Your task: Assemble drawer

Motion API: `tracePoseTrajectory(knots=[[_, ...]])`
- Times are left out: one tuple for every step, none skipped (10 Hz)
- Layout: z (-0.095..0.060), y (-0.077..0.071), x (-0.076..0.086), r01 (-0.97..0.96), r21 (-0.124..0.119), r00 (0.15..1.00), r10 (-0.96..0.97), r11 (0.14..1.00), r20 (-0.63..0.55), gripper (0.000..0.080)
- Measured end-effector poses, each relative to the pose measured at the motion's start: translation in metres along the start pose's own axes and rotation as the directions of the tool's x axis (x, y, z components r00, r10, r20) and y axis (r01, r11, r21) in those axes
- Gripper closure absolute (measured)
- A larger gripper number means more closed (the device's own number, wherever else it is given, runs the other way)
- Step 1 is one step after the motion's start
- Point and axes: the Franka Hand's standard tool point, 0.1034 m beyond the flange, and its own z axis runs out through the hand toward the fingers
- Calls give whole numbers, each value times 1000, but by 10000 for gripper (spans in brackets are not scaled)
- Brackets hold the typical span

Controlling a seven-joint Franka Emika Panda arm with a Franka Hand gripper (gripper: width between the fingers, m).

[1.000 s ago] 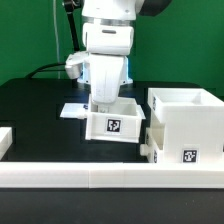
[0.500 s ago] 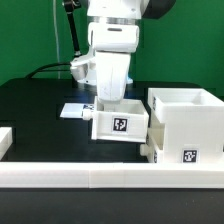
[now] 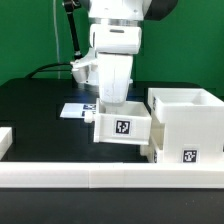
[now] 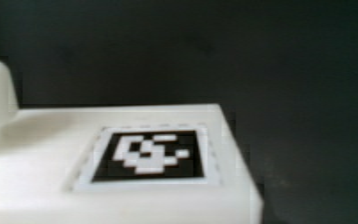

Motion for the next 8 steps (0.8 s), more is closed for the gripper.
tracePoseTrajectory(knots=[[0,0,0,0,1,1000,0,1000,0,758],[0,0,2,-3,1,1000,3,1000,-1,758],[0,0,3,-3,-1,1000,3,1000,-1,758],[1,-1,2,-4,0,1000,4,1000,-1,758],[1,-1,2,-4,0,1000,4,1000,-1,758],[2,-1,2,-3,3,1000,3,1000,-1,758],[5,-1,5,-3,8,1000,3,1000,-3,758],[3,2,11,-8,15,1000,8,1000,-3,758]])
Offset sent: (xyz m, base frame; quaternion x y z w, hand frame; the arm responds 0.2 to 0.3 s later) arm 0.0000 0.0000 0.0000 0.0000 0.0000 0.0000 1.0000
